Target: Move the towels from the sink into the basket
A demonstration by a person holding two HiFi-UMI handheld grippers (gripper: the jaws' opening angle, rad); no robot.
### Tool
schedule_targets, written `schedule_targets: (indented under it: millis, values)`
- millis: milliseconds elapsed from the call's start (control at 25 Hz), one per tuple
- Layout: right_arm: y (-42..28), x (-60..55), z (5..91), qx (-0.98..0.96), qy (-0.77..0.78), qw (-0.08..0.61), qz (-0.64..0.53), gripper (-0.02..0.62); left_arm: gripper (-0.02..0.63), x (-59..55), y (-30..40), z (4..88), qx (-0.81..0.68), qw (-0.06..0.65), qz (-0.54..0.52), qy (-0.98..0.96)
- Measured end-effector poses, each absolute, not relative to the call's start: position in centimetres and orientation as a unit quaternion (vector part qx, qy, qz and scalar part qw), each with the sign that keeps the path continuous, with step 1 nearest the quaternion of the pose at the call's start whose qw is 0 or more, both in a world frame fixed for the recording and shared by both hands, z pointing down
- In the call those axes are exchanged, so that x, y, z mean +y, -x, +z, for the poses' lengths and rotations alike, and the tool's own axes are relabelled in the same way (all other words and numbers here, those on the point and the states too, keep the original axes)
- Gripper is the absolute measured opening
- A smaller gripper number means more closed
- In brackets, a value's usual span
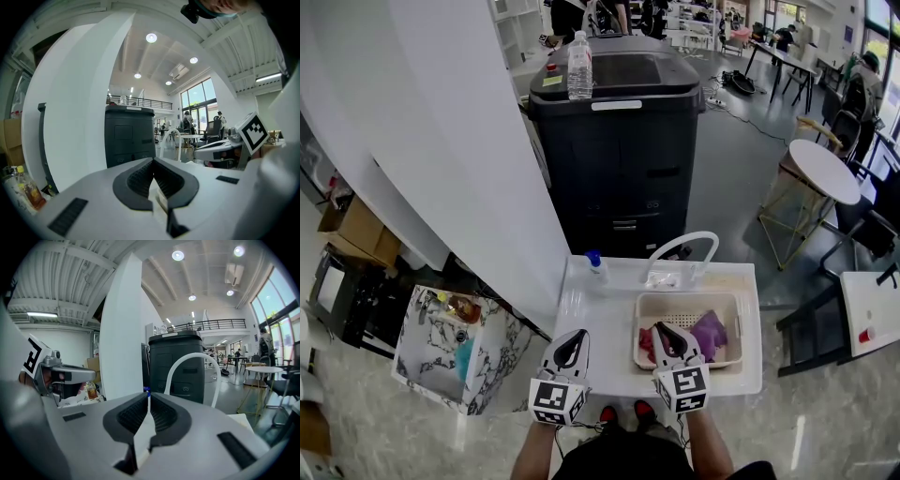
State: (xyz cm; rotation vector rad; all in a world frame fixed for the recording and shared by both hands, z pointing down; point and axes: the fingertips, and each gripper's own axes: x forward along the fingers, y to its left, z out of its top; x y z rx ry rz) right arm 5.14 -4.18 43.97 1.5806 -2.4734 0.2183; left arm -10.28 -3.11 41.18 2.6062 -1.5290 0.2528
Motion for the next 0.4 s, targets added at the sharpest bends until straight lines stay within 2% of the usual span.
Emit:
schedule_targets:
  millis: [400]
  values:
    - [-5.16,-4.10,43.96,-0.838,-0.532,0.096,0.077,0.041,0.008,-3.01,10.12,41.25,-0.503,0.056,0.083,-0.858]
